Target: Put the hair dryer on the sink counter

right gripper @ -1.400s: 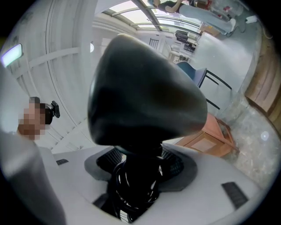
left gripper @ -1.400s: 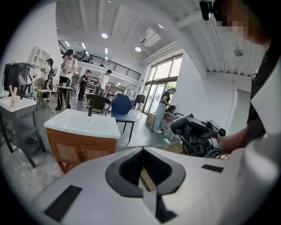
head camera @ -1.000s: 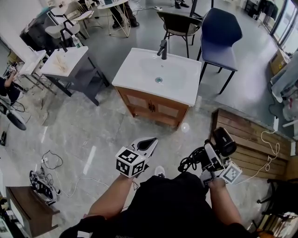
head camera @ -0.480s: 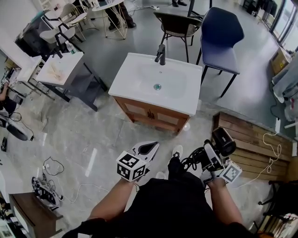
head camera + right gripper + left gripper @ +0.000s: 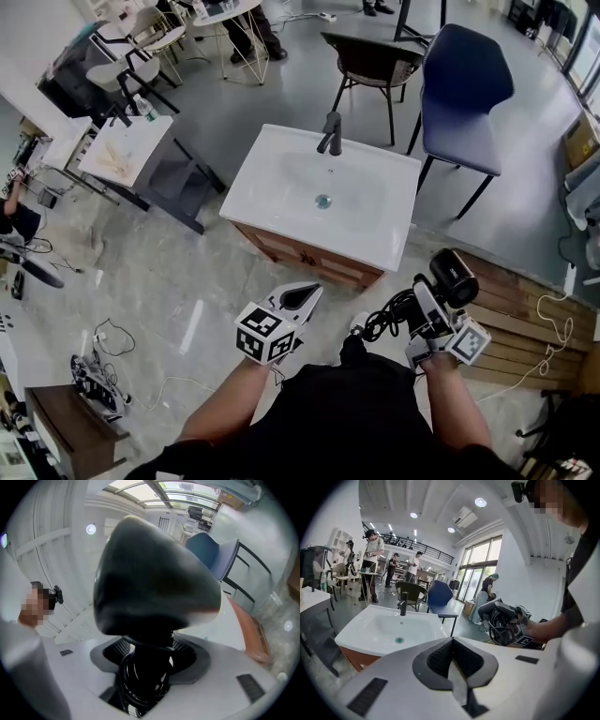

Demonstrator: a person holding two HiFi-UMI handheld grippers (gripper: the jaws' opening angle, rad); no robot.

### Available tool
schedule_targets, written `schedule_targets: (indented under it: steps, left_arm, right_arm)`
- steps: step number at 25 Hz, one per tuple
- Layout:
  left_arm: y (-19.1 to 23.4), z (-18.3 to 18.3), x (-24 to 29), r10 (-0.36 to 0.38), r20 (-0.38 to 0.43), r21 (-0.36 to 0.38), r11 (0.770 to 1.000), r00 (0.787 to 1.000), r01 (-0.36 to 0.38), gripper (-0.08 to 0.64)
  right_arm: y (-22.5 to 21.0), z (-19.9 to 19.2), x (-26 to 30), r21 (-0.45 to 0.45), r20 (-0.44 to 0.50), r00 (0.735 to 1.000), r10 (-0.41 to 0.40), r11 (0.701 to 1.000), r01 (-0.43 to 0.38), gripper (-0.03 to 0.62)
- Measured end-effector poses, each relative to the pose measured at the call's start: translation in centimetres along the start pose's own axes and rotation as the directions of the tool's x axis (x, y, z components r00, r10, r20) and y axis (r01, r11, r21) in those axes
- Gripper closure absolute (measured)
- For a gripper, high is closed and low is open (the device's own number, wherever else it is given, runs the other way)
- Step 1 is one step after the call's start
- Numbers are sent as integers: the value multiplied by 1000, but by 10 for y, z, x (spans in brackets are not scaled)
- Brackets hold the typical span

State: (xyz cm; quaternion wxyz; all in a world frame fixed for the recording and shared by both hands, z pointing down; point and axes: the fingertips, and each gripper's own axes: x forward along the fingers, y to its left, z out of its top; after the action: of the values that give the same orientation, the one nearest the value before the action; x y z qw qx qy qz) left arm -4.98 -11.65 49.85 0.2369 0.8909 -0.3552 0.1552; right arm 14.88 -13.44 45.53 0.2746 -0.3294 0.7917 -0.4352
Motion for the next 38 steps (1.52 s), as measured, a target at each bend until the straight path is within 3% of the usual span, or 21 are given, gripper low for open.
schedule_targets:
  steps: [10, 23, 28, 31, 34, 38]
  left_arm:
    - [29, 37, 51, 40, -38, 17, 999, 998, -39, 560]
    - [45, 66, 90, 75, -39, 35, 997, 996, -73, 560]
    - [64, 69, 94, 74, -48, 13, 997, 996, -73, 560]
    - [75, 73, 102, 50, -54, 15, 999, 997, -49, 560]
    - [88, 84, 113, 19, -56, 30, 999, 998, -18, 560]
    - [109, 104, 126, -11, -39, 50, 999, 999, 13, 560]
  right_arm:
    - [-40, 67, 47, -35, -15, 1000, 28, 999, -28, 347]
    - [-91, 92, 64, -72, -89, 995, -49, 996, 43, 347]
    - [-108, 89, 78, -142, -134, 980, -144, 982, 125, 347]
    - [-111, 82, 93, -265, -196, 959, -203, 953, 147, 347]
    - [-124, 74, 109, -443, -271, 913, -306, 882, 164, 348]
    - [-145, 64, 132, -603, -344, 842, -416, 785, 141, 351]
